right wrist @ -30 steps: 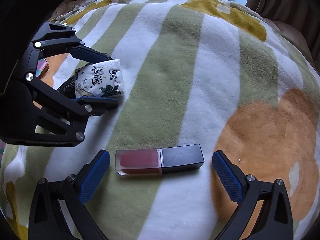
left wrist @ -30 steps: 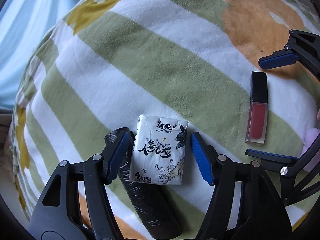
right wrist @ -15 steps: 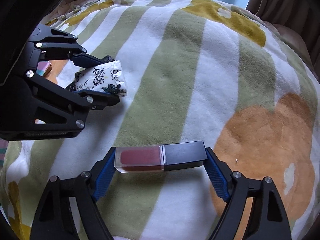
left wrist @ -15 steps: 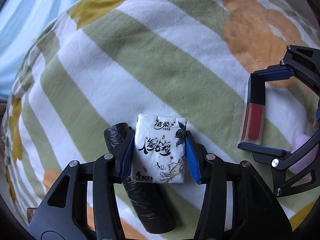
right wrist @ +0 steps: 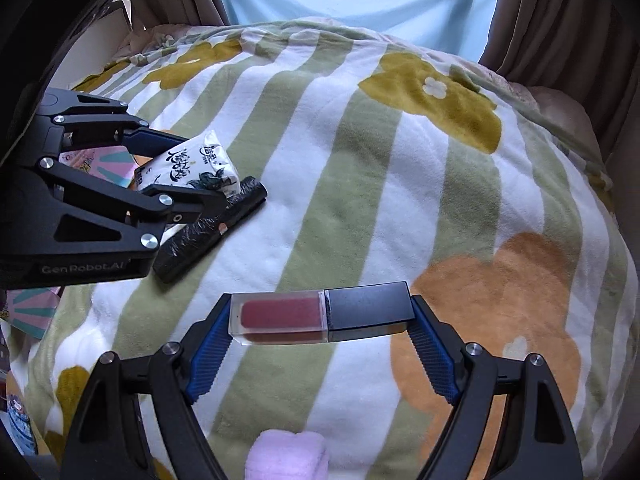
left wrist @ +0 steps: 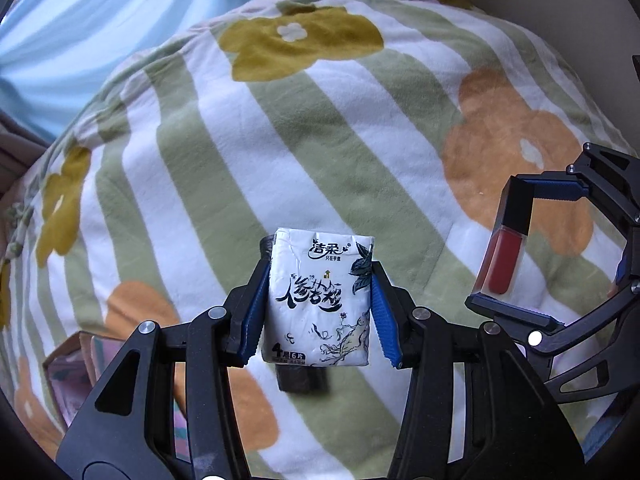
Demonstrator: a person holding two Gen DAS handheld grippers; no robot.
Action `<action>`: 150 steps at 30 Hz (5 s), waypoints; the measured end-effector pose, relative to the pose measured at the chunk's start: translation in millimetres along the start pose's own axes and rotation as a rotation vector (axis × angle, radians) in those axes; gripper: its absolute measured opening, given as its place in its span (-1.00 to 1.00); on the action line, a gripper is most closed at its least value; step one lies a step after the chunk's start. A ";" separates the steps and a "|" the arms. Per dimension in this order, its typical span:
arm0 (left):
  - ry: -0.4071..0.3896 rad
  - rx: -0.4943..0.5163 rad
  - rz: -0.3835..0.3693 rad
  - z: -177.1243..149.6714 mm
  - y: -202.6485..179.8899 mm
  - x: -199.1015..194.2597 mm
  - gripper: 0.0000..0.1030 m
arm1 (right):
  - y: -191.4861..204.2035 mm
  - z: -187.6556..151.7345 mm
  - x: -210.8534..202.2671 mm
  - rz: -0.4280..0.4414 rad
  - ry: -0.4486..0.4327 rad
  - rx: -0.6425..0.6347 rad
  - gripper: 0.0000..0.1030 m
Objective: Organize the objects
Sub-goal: 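Grasp the white tissue pack with the left tool while the right tool grasps the red lip gloss, then carry the tissue pack and lip gloss with both tools over the cardboard box, then open both tools to drop the tissue pack and lip gloss inside, then move both tools toward the black bag roll and pink plush cube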
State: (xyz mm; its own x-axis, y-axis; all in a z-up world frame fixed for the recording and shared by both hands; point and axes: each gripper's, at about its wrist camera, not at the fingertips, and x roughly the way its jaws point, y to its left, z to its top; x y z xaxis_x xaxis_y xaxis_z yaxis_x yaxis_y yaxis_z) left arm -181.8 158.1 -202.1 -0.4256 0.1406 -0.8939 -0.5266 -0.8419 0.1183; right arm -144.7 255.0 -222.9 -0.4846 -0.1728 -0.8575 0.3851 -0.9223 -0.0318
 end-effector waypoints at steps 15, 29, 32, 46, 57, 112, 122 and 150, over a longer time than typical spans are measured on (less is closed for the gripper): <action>-0.067 -0.373 0.019 -61.8 21.2 -146.1 -0.15 | 34.1 20.3 -133.6 -0.016 -0.011 0.174 0.57; -0.071 -0.516 0.030 -117.6 31.4 -202.9 -0.15 | 58.7 3.7 -177.8 -0.107 0.005 0.293 0.57; -0.078 -0.514 0.027 -121.6 36.7 -208.5 -0.15 | 65.3 4.1 -181.1 -0.111 -0.001 0.294 0.57; -0.092 -0.535 0.046 -155.8 92.5 -237.8 -0.15 | 138.4 42.7 -181.6 -0.027 -0.015 0.201 0.57; -0.059 -0.647 0.126 -219.1 171.5 -249.7 -0.15 | 237.9 94.7 -152.7 0.087 -0.009 0.030 0.57; 0.141 -0.592 -0.023 -297.4 219.2 -109.4 0.99 | 346.7 152.4 73.9 0.207 0.306 -0.494 0.99; 0.105 -0.596 0.010 -294.3 218.8 -139.4 0.99 | 343.6 155.2 36.3 0.196 0.251 -0.449 0.99; -0.045 -0.445 0.085 -224.1 178.2 -244.6 0.99 | 245.3 99.0 -142.0 0.061 0.068 -0.081 0.99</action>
State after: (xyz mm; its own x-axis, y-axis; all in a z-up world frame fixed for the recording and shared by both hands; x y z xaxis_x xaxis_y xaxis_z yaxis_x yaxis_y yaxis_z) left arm -6.6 -143.0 -59.3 -0.4903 0.0753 -0.8683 -0.1253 -0.9920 -0.0153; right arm -59.2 19.1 -58.1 -0.4048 -0.2014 -0.8919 0.4760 -0.8793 -0.0175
